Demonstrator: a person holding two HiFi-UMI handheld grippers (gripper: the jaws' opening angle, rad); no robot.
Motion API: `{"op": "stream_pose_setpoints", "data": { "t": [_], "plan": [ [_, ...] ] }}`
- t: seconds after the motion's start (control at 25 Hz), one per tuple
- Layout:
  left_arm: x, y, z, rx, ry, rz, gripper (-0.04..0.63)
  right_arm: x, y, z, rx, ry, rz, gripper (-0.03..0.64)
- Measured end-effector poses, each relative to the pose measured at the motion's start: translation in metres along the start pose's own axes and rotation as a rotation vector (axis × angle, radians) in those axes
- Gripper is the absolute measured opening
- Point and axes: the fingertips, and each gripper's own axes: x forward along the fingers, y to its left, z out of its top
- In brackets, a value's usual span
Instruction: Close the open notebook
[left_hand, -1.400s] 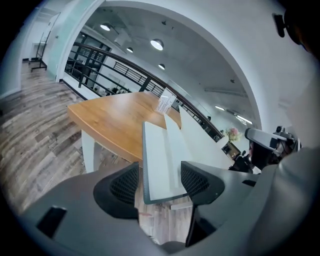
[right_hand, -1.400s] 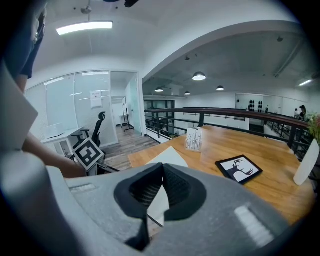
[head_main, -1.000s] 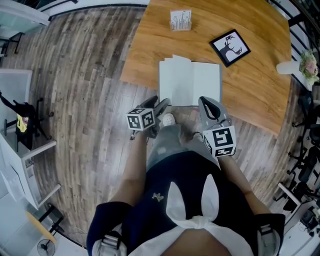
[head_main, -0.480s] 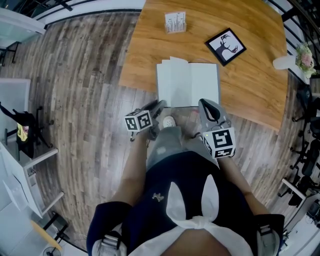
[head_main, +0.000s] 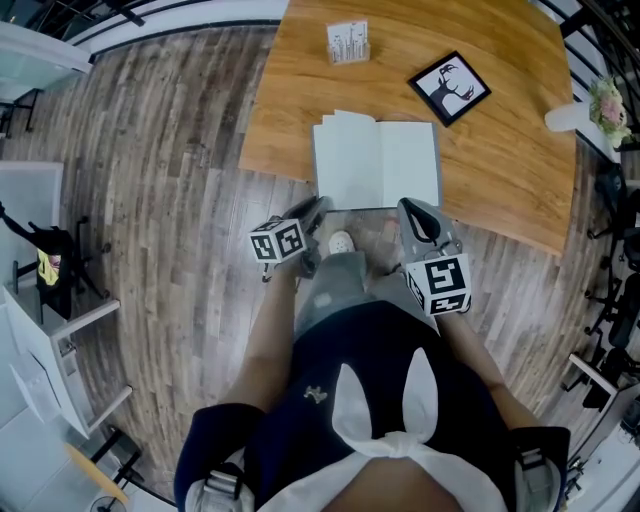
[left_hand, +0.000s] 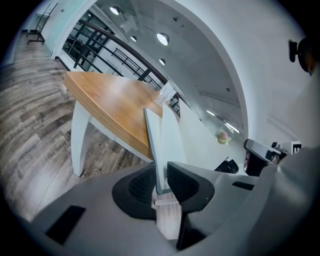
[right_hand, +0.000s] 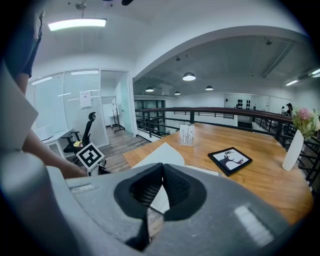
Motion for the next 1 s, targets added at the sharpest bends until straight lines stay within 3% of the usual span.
{"op": "stream_pose_setpoints", "data": {
  "t": [1.0],
  "plan": [
    [-0.017,-0.035,0.016,0.076,-0.069,-0.005,0.064,-0.03,-0.002,-0.003,-0.014,-0.016,0.014,-0.002]
  ]
}}
